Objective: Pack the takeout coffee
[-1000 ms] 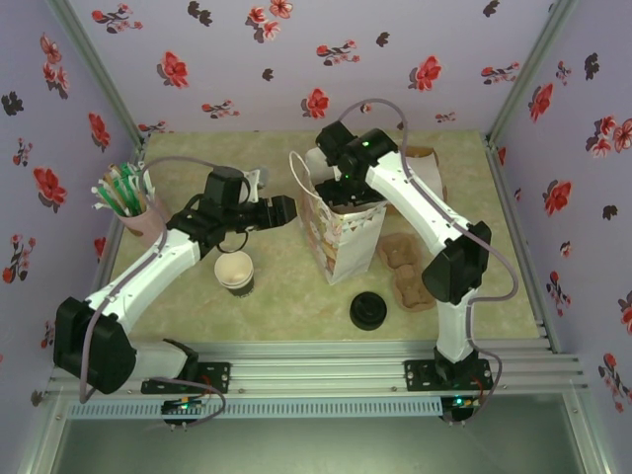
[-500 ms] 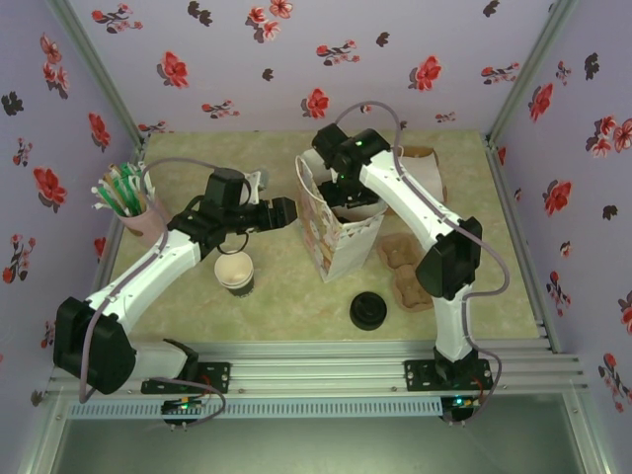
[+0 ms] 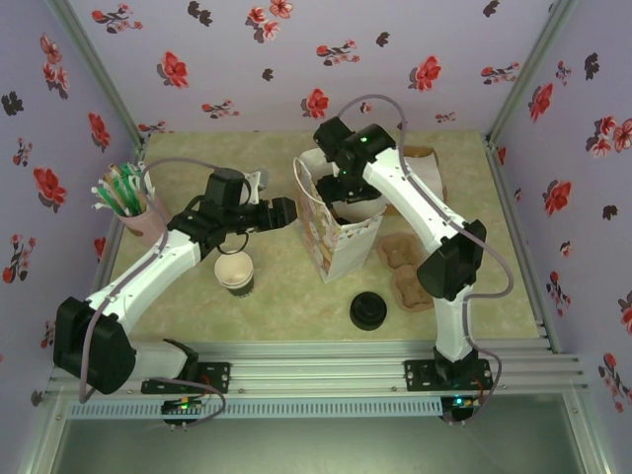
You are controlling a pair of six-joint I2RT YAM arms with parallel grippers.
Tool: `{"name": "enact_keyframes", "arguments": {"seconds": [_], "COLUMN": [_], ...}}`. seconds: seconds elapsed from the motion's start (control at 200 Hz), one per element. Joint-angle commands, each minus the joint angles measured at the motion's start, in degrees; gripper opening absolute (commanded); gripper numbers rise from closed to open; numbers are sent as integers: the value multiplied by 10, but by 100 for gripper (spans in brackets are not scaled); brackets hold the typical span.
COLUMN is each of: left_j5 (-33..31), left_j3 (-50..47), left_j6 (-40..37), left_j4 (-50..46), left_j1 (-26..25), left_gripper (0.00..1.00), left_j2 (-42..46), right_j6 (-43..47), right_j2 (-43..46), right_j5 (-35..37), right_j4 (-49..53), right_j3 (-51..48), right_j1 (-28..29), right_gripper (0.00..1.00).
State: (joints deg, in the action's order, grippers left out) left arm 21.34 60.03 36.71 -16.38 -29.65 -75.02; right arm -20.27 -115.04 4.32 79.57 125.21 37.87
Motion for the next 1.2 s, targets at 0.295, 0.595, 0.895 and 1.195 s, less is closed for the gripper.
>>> {"name": "enact_keyframes", "arguments": {"seconds": [0.295, 0.595, 0.895, 1.195], "left_j5": [-20, -36, -60, -84], "left_j3": [-6, -12, -19, -32], "left_j6": [-5, -5, -5, -4], "left_j4": [-6, -12, -18, -10], "left_j1": [-5, -5, -4, -5], "left_gripper": [73, 73, 74, 76], "left_j2": [31, 52, 96, 147], "right_j6": [-20, -20, -23, -24], "right_j2": [78, 144, 248, 367], "right_j5": [17, -17, -25, 8], "right_j4": [6, -48, -132, -206], "right_j3": [25, 5, -82, -198], "right_j1": [11, 23, 26, 25], "right_gripper": [84, 84, 86, 91]}}
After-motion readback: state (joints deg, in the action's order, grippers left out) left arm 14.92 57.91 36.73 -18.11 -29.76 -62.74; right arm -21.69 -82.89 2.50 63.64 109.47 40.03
